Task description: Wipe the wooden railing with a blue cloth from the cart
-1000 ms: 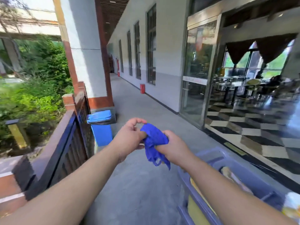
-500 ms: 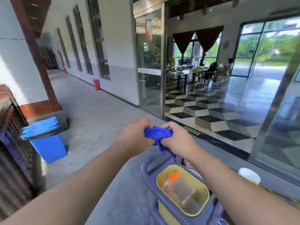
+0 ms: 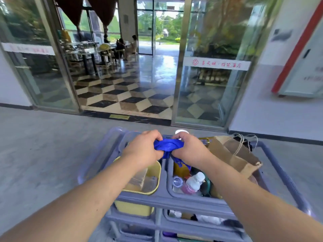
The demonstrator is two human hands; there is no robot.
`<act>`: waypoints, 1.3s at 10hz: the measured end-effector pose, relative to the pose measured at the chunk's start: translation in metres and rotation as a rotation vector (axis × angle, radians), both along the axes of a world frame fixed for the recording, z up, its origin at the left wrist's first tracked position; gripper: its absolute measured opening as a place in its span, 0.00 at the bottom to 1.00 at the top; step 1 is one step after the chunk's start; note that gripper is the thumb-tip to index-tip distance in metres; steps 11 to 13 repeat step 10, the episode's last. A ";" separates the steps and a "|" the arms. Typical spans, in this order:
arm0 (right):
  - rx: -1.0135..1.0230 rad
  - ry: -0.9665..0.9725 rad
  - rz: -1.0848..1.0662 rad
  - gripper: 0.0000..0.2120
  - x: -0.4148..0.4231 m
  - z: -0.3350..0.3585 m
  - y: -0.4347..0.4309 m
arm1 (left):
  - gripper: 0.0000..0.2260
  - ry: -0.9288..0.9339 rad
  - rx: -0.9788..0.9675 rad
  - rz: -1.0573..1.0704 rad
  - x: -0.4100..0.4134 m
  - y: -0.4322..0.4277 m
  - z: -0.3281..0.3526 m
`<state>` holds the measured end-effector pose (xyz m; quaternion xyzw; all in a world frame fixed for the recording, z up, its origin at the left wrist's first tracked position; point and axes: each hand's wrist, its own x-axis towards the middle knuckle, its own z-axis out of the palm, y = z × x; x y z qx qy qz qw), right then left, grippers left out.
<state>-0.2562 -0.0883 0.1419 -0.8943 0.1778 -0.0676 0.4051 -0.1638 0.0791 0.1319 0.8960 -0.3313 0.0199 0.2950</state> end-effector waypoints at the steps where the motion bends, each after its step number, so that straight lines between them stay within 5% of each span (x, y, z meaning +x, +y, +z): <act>1: 0.029 0.077 -0.061 0.16 -0.027 -0.033 -0.010 | 0.15 0.057 0.057 -0.089 -0.015 -0.018 -0.032; 6: 0.152 0.206 -0.097 0.17 -0.016 -0.147 -0.018 | 0.15 0.215 0.195 0.021 -0.012 -0.041 -0.135; 8: 0.126 0.227 0.002 0.26 0.015 -0.181 -0.001 | 0.22 0.202 0.315 0.107 0.002 -0.032 -0.158; 13: 0.095 0.257 0.041 0.24 0.023 -0.191 -0.012 | 0.21 0.197 0.329 0.129 0.012 -0.029 -0.162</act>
